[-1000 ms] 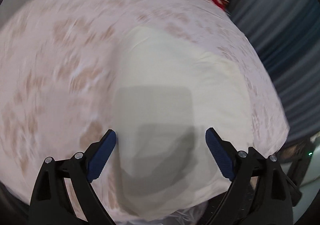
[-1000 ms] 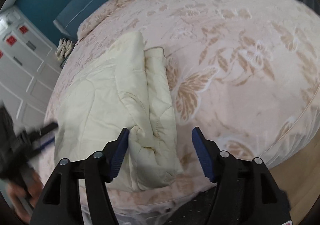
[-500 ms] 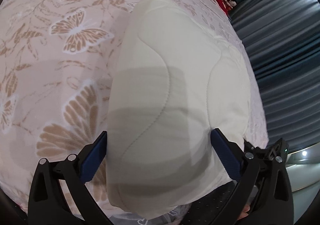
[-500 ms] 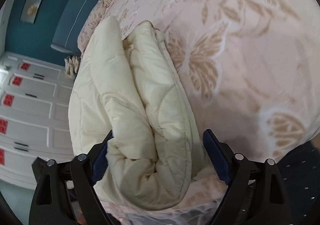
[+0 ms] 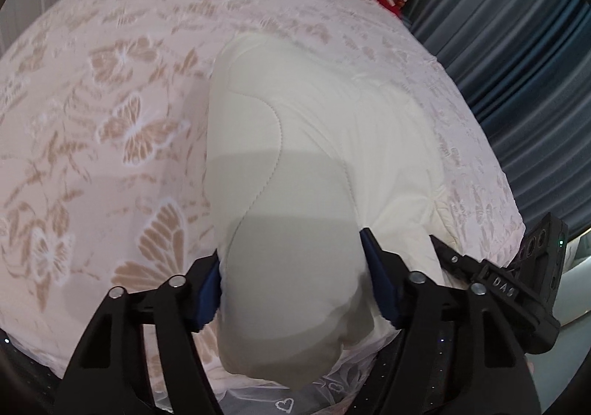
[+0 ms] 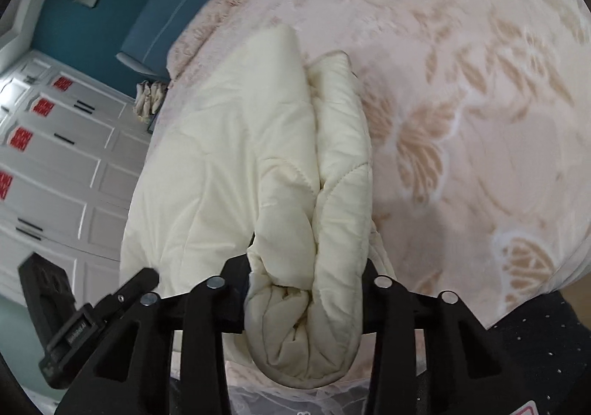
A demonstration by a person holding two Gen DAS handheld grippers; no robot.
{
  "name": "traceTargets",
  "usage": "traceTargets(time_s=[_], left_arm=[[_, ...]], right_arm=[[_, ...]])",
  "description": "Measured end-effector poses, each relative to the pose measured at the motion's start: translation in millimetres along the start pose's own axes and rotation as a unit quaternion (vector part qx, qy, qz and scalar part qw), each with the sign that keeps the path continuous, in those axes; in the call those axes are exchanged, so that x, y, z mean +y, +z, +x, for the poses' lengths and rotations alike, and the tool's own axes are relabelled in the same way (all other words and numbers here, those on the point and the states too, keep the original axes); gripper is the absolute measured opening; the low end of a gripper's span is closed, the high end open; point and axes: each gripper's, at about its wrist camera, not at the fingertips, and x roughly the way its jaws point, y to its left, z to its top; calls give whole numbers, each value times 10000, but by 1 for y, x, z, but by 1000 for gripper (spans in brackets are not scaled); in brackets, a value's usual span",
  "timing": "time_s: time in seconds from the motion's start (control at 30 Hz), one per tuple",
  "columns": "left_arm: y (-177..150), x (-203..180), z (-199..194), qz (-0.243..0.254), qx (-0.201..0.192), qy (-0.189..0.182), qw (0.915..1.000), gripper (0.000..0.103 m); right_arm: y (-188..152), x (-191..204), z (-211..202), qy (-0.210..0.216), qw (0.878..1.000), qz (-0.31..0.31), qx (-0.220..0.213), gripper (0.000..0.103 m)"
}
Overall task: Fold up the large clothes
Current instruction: 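Lift the cream bundle off the bed with both tools and turn it over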
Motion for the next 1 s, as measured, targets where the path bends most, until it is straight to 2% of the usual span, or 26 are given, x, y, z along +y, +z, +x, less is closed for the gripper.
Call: traceTargets(time_s=[0.27, 0.5, 0.87, 1.0], left_arm=[[13, -20, -45, 379, -468, -49, 9982, 58], [22, -32, -89, 577, -913, -311, 9937, 57], [35, -34, -158, 821, -1686, -597, 9804, 56], [43, -27, -186, 949, -2027, -634, 9726, 55]], right_arm=[[-6, 34, -32, -4, 9978, -571, -340, 32], [-8, 61, -69, 188, 9931, -850, -789, 31], [-6, 122, -114, 340, 9769, -1546, -1435, 30], [-9, 150, -124, 407, 9689, -1827, -1619, 29]])
